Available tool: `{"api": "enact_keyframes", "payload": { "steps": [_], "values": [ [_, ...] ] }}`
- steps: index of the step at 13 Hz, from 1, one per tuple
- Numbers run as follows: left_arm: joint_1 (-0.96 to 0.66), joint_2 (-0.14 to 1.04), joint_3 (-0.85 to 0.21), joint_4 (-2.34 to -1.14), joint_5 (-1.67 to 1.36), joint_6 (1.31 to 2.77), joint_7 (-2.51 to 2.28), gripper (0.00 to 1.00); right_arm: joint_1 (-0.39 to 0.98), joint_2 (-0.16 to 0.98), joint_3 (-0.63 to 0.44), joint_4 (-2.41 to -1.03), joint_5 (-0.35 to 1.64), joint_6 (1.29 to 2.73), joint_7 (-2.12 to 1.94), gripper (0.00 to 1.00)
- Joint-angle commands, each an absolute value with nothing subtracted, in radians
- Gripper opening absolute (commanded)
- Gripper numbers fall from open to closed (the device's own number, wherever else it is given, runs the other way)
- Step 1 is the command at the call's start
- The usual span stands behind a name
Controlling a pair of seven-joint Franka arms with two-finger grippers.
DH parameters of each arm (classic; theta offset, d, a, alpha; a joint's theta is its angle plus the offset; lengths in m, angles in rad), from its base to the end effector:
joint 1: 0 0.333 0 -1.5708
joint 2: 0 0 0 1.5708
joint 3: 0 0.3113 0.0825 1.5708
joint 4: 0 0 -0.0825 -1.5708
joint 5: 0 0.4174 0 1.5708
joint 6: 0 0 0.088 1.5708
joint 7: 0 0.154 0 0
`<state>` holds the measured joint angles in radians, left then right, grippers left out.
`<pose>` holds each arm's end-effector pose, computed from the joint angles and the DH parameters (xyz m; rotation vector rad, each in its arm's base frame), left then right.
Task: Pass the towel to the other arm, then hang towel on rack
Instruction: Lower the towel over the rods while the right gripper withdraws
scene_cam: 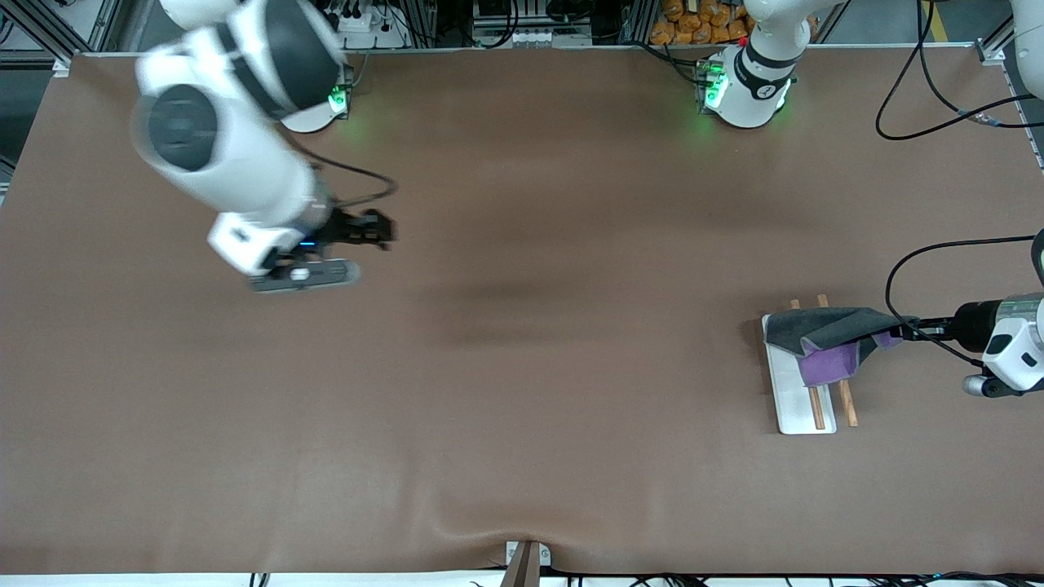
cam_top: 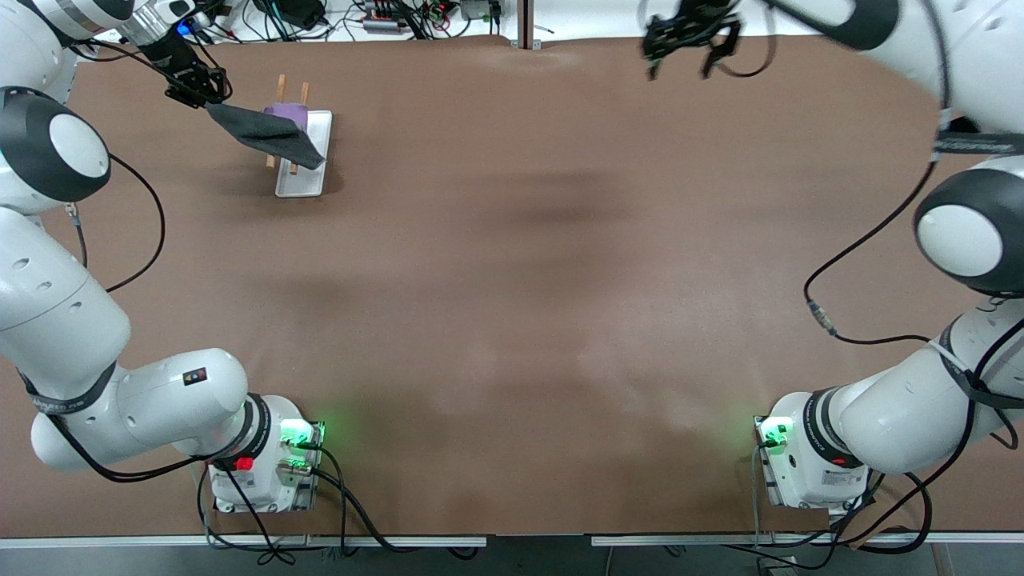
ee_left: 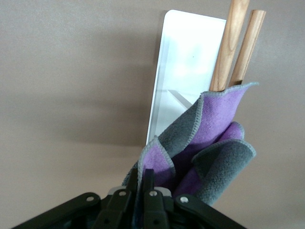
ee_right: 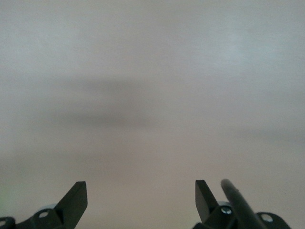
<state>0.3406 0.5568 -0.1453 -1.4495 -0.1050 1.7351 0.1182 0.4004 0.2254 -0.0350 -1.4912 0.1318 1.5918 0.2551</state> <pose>0.6795 0.1313 0.2857 2.8978 0.1736 -0.3429 0.5930 0.2501 0.4764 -3.0489 -0.1521 0.2391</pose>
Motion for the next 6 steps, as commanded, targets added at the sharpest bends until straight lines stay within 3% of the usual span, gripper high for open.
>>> {"api": "enact_keyframes", "payload": {
  "steps": [1, 4, 6],
  "values": [
    [0.344, 0.557, -0.152, -1.442, -0.081, 1.74, 0.129, 0.08, 0.277, 0.14, -0.014, -1.554, 0.14, 1.543, 0.157, 1.0],
    [0.342, 0.557, -0.152, -1.44, -0.081, 1.74, 0.129, 0.0, 0.134, 0.054, 0.0, -1.603, 0.137, 1.51, 0.091, 1.0],
    [0.341, 0.558, -0.152, -1.44, -0.081, 1.741, 0.129, 0.0, 0.06, 0.04, 0.011, -1.598, 0.118, 1.468, 0.087, 1.0]
  ]
}}
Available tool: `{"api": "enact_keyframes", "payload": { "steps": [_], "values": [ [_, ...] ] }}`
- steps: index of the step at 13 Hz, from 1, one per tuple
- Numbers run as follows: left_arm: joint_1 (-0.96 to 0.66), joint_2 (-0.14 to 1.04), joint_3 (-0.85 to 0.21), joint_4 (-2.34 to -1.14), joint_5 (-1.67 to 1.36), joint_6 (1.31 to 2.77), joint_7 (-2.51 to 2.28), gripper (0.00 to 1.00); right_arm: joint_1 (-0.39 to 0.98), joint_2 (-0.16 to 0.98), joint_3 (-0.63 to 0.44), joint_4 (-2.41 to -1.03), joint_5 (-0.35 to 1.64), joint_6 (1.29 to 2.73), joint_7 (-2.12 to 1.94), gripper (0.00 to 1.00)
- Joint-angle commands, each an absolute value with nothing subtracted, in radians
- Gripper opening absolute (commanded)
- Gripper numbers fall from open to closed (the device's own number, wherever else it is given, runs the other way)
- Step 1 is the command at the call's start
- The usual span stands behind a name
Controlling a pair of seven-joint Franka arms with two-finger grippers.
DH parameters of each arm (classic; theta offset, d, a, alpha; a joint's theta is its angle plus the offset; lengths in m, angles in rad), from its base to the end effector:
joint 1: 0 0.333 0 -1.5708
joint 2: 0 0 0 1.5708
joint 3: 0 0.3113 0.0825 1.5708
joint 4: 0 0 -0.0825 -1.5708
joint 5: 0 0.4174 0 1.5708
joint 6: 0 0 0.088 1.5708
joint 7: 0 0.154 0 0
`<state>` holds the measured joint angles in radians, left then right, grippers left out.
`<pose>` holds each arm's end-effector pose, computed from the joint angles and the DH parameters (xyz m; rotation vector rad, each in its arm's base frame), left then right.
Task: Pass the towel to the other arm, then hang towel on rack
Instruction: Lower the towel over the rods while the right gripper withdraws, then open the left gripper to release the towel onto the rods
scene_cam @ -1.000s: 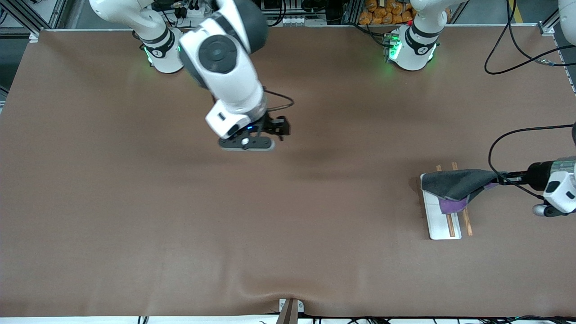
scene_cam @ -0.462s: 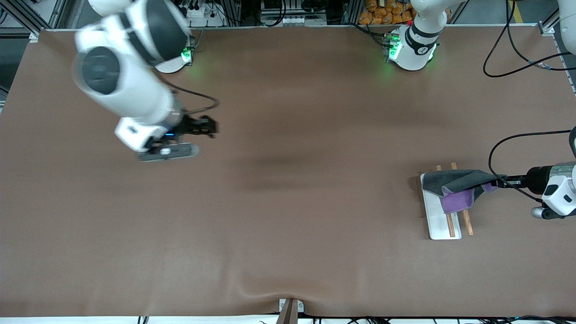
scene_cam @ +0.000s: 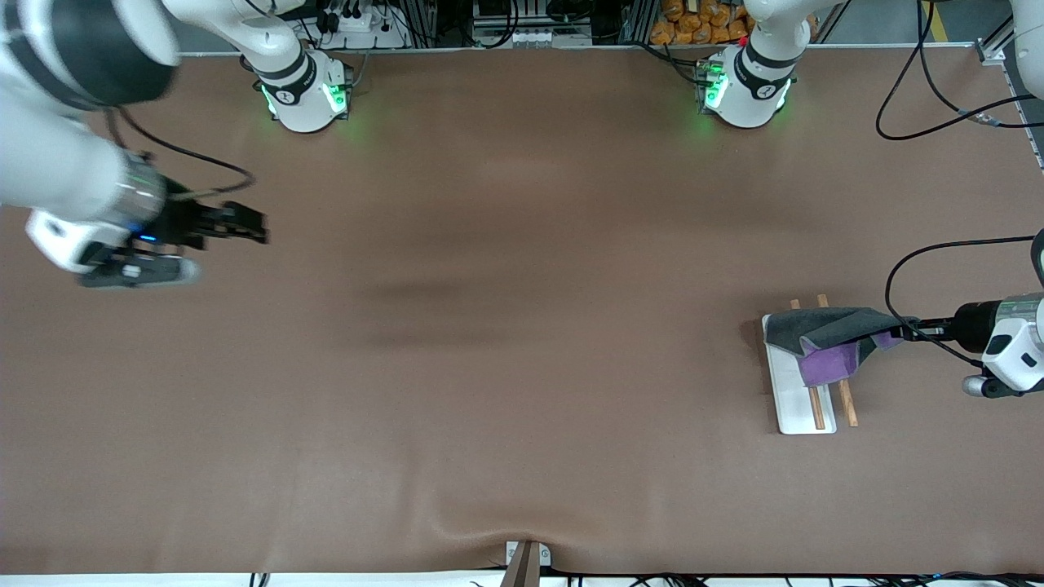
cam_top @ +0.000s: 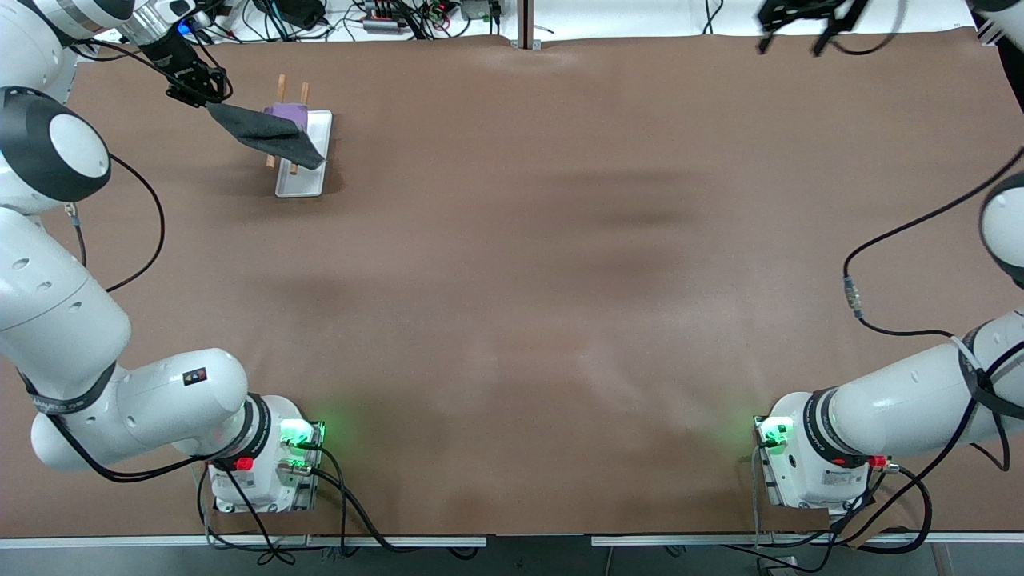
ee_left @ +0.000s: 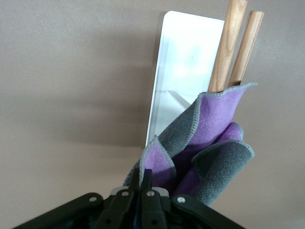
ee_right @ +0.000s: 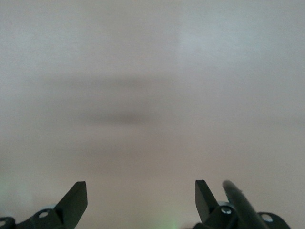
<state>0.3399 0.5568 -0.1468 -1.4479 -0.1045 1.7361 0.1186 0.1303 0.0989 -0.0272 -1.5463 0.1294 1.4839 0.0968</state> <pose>0.6804 0.1302 0.2865 2.8987 0.1699 -0.3392 0.5921 0.0827 0.5211 -3.0202 -0.0106 0.2620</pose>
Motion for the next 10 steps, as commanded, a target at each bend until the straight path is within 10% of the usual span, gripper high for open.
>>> {"api": "enact_keyframes", "payload": {
  "steps": [1, 3, 10],
  "values": [
    [0.342, 0.563, -0.153, -1.44, -0.081, 1.741, 0.129, 0.13, 0.04, 0.038, 0.017, -1.594, 0.073, 1.454, 0.087, 1.0],
    [0.342, 0.569, -0.153, -1.44, -0.081, 1.741, 0.129, 1.0, 0.025, 0.003, 0.02, -1.592, -0.023, 1.454, 0.051, 1.0],
    [0.334, 0.529, -0.164, -1.437, -0.084, 1.721, 0.12, 1.0, -0.075, -0.025, 0.005, -1.545, -0.006, 1.456, -0.124, 1.0]
  ]
}}
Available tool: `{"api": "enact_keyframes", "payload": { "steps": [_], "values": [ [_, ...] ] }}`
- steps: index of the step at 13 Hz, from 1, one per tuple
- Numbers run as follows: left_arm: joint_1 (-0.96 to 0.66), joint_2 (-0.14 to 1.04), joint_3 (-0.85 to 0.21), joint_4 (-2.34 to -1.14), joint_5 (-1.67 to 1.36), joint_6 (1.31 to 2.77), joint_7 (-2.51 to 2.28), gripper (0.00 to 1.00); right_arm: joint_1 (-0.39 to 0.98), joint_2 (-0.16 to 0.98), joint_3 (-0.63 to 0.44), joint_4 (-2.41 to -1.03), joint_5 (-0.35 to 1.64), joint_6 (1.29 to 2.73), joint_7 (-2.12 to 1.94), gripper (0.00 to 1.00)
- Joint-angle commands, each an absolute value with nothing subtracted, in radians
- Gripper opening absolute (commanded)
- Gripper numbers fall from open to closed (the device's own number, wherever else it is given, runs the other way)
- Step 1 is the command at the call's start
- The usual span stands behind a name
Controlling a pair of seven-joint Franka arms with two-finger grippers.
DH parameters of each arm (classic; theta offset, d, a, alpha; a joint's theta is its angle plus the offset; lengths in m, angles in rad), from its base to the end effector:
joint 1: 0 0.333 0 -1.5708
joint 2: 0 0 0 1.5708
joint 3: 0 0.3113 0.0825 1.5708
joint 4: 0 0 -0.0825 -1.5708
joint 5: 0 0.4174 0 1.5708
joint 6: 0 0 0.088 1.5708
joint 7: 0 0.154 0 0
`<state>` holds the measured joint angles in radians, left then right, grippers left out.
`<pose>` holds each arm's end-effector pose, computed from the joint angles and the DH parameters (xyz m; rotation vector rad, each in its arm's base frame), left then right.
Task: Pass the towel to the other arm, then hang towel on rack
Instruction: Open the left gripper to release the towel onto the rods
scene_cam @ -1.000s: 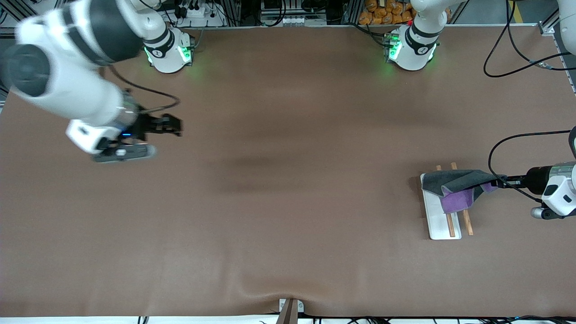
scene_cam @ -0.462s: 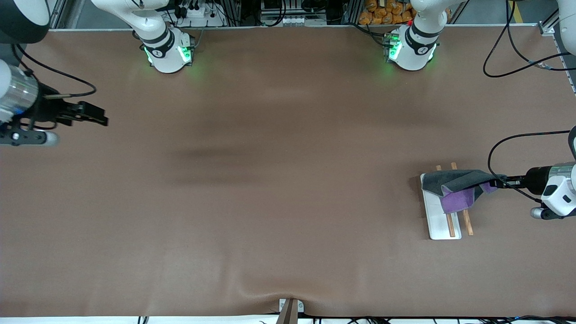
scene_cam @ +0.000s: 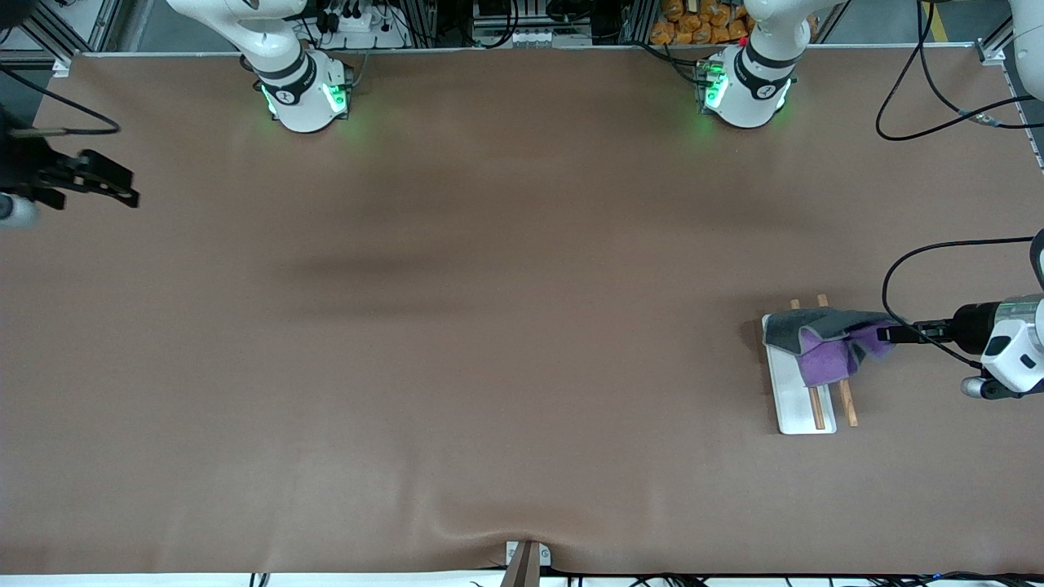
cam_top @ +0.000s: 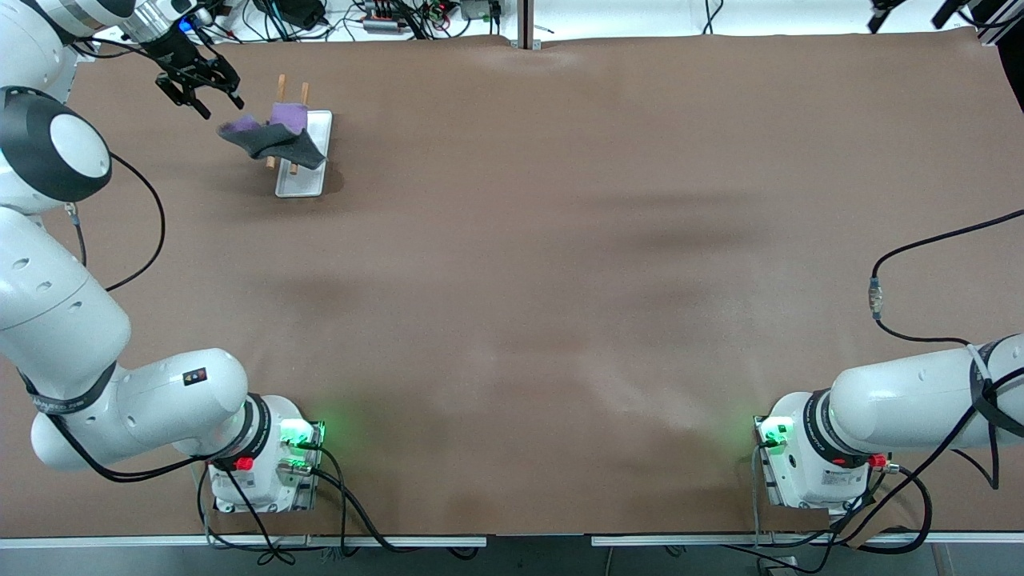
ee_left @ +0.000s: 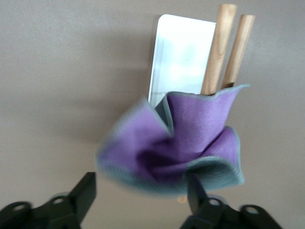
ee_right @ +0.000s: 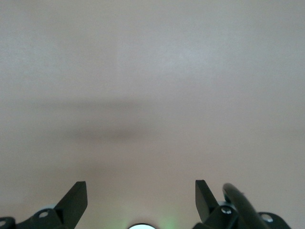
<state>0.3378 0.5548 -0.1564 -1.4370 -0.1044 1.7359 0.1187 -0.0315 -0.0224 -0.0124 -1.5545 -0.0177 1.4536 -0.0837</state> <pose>0.6846 0.1240 0.2934 2.9003 0.1534 -0.3204 0.5644 -0.0277 0.5843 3.1262 0.0601 -0.1243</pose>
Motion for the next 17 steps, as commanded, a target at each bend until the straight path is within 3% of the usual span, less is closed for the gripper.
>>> {"api": "enact_keyframes", "payload": {
  "steps": [1, 7, 14, 17],
  "values": [
    [0.328, 0.517, -0.166, -1.437, -0.084, 1.71, 0.117, 1.0, -0.077, -0.025, 0.003, -1.543, 0.024, 1.456, -0.114, 1.0],
    [0.298, 0.462, -0.178, -1.436, -0.086, 1.652, 0.113, 1.0, -0.058, -0.028, 0.002, -1.539, 0.046, 1.454, 0.064, 1.0],
    [0.304, 0.434, -0.192, -1.396, -0.035, 1.632, 0.255, 1.0, -0.095, -0.029, 0.003, -1.532, 0.002, 1.453, -0.064, 1.0],
    [0.302, 0.348, -0.195, -1.396, -0.034, 1.632, 0.171, 1.0, -0.094, -0.028, 0.005, -1.534, 0.002, 1.453, -0.066, 1.0]
  ]
}}
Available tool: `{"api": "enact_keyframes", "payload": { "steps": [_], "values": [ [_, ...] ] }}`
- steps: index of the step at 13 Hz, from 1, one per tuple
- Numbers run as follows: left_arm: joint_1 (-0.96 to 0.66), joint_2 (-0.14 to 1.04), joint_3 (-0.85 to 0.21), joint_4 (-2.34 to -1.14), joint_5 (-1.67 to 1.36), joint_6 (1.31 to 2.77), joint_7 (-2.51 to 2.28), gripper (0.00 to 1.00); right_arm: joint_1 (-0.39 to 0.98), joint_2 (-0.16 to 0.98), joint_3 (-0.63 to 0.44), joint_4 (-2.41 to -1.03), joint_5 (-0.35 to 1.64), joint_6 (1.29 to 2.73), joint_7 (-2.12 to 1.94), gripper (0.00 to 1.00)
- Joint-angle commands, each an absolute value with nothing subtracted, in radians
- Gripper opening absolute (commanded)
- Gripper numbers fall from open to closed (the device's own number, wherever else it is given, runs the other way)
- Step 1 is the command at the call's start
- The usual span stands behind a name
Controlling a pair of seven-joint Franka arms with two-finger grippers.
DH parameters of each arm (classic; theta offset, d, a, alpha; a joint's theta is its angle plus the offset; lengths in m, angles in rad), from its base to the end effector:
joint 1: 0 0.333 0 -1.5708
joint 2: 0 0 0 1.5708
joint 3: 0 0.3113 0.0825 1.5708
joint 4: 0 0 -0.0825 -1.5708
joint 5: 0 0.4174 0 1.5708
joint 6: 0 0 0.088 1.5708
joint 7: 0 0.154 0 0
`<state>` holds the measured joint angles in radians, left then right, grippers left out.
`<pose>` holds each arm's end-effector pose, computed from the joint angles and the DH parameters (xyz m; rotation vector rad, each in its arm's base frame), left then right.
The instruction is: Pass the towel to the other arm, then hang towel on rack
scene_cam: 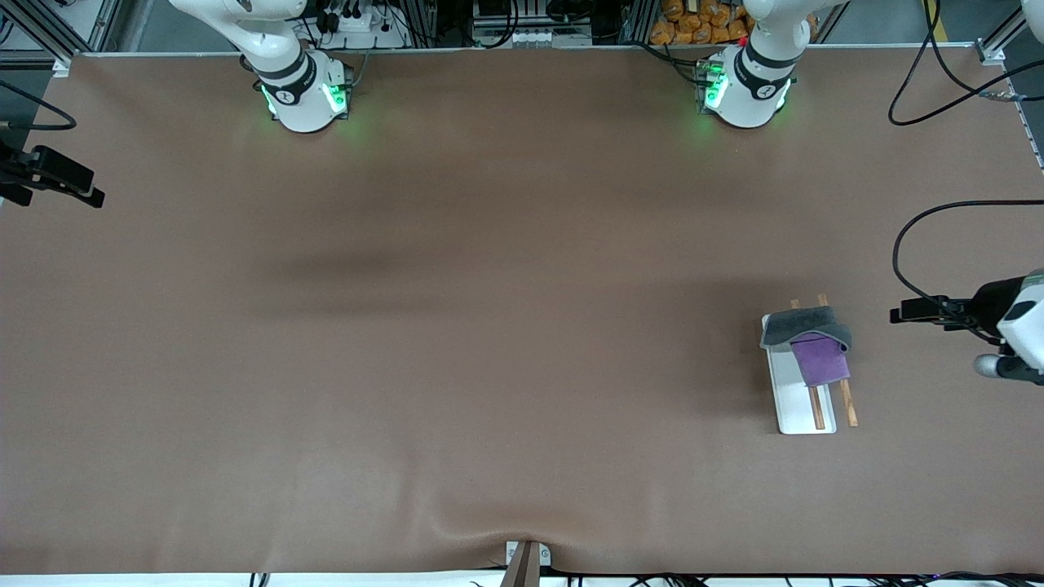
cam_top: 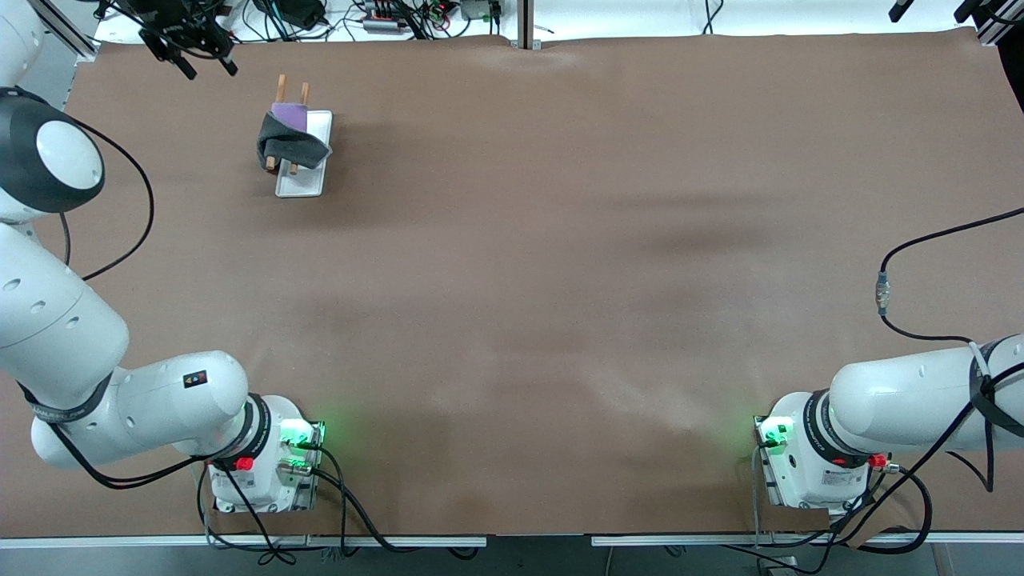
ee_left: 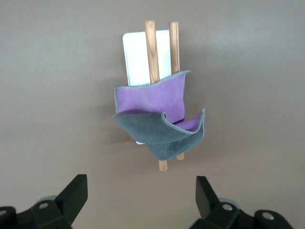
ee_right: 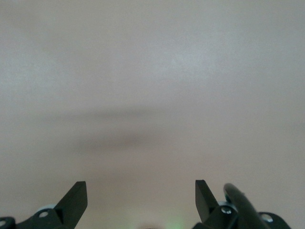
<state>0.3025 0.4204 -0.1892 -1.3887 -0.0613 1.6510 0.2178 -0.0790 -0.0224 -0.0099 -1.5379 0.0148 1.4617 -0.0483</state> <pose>0.6844 0.0856 0.4046 2.9717 -0.1258 -0.1876 0.5653 -0.0480 0.5930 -3.1213 0.0615 0.0822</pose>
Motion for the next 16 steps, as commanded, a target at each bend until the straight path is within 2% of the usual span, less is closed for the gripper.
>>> {"api": "enact_keyframes", "payload": {
  "steps": [1, 10, 12, 14, 16],
  "values": [
    [0.301, 0.325, -0.195, -1.397, -0.034, 1.632, 0.151, 1.0, -0.087, -0.028, 0.005, -1.534, 0.002, 1.451, -0.066, 1.0],
    [0.272, 0.167, -0.259, -1.426, -0.038, 1.566, -0.097, 1.0, -0.077, -0.025, 0.008, -1.531, -0.023, 1.45, -0.066, 1.0],
    [0.194, 0.132, -0.192, -1.443, -0.035, 1.551, -0.109, 1.0, -0.08, -0.023, 0.008, -1.529, -0.023, 1.45, -0.054, 1.0],
    [0.019, 0.103, -0.012, -1.451, -0.035, 1.506, -0.107, 1.0, -0.084, -0.023, 0.005, -1.529, -0.02, 1.447, -0.052, 1.0],
    [-0.02, 0.039, 0.024, -1.518, -0.035, 1.514, -0.103, 1.0, -0.087, -0.021, 0.005, -1.529, -0.014, 1.445, -0.063, 1.0]
  ]
}}
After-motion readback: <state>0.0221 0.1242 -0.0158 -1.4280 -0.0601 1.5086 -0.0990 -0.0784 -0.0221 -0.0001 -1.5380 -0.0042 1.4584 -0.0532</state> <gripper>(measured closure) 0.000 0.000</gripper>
